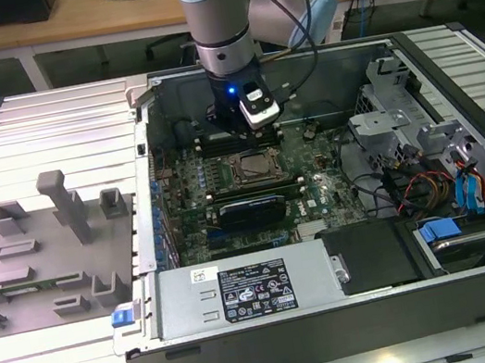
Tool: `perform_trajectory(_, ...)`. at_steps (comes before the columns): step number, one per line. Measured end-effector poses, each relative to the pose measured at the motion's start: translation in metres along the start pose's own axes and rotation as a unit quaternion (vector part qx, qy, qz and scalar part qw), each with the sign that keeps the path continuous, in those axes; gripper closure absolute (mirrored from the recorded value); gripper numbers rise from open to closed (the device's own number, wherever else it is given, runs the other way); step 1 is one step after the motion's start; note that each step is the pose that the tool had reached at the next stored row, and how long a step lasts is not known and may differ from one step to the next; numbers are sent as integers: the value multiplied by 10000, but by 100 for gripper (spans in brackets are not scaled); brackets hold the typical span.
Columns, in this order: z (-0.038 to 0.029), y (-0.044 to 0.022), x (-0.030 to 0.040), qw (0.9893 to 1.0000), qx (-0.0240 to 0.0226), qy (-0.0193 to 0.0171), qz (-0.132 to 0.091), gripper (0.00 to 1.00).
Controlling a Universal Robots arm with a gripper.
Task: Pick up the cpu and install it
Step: 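Install the first cpu locking lever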
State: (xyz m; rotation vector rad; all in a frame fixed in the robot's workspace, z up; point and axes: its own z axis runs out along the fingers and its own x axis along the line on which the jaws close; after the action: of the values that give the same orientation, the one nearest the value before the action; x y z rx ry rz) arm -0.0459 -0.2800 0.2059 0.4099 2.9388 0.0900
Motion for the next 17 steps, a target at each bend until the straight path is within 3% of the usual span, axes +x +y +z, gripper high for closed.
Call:
perform_trajectory(13,10,24,58,10000,-10,-49,10,89)
perform_trajectory(17,23,22,64,10000,40,-86,5,89)
